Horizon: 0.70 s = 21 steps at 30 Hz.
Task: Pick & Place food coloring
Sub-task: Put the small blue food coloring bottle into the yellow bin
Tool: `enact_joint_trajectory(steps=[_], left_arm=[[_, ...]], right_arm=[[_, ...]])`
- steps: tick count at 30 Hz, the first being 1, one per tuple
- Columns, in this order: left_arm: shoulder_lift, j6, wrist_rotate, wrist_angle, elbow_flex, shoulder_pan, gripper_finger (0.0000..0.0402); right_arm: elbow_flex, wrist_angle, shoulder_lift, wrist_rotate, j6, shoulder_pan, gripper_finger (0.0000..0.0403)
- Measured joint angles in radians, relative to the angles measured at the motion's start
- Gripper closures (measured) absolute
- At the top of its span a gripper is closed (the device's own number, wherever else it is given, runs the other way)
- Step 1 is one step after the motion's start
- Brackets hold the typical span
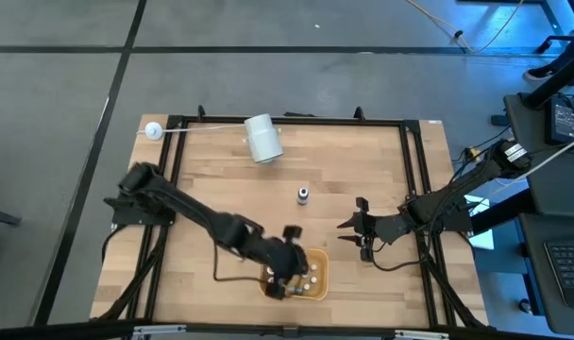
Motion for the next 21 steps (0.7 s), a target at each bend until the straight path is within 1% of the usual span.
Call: enact_joint_trajectory(steps=[4,7,14,17,21], left_arm=[[0.1,-0.024,0.001,-0.083,0.1,-0.032,0.034],[0.152,-0.043,0.0,-0.109,0.14,-0.053,0.034],[0.218,-0.103,0.007,-0.113,0.142,-0.071,0.0339],[0.235,-0.122,0.027,-0.111,0.142,-0.076,0.0337],[0.236,-0.132,0.026,-0.11,0.141,-0.076,0.0329]], right_arm=[[0.0,-0.002,0.0,0.0,0.0,0.0,0.0258],[0.0,-0.002,0.0,0.0,0.001,0.0,0.0258],[0.0,-0.003,0.0,0.0,0.004,0.0,0.0258],[0.0,-0.003,0.0,-0.001,0.004,0.0,0.0258],[0.0,-0.003,0.0,0.0,0.004,0.0,0.0258]])
